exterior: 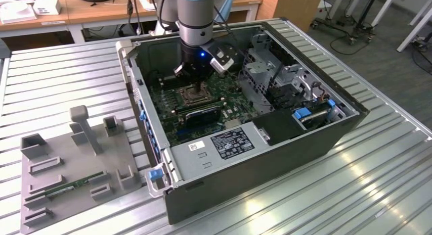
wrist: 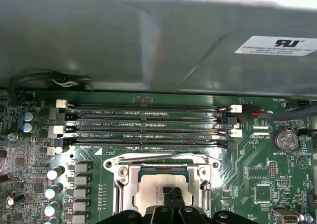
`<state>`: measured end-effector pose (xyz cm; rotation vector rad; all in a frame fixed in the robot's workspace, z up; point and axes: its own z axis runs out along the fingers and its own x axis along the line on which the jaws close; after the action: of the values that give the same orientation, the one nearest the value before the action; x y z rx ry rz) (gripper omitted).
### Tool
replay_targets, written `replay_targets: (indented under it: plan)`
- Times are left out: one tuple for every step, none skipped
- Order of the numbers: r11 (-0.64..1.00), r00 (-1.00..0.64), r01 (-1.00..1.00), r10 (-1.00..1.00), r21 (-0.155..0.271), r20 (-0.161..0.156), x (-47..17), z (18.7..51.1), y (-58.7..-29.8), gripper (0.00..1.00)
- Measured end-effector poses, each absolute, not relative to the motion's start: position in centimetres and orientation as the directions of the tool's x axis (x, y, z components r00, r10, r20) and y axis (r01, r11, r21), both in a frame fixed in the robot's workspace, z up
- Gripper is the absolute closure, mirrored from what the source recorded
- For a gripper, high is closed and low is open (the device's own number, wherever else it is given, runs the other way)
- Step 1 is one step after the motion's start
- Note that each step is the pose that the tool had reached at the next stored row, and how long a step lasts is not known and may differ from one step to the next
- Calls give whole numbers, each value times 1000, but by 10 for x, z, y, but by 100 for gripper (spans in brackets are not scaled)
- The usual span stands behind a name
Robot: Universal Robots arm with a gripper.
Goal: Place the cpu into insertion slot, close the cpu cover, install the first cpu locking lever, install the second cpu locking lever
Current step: 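Install the first cpu locking lever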
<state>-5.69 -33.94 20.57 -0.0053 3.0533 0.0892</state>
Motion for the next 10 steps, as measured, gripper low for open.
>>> replay_targets:
  plan:
    - [998, -996, -6, -1, 58, -87, -57, 206, -339, 89]
    - [998, -996, -6, -1, 58, -86, -57, 206, -339, 89]
    - [998, -996, -6, -1, 58, -84, -57, 205, -339, 89]
    - [998, -997, -6, -1, 58, -81, -57, 205, -339, 89]
    - [998, -997, -5, -1, 58, -80, -57, 205, -339, 89]
    - [998, -997, -5, -1, 58, -73, -57, 205, -339, 89]
    - [998, -998, -5, -1, 58, -62, -57, 205, -339, 89]
    - [998, -998, -4, -1, 58, -57, -57, 205, -339, 89]
    - [998, -999, -4, -1, 58, -45, -56, 205, -339, 89]
    - [998, -999, -3, -1, 58, -37, -56, 205, -339, 89]
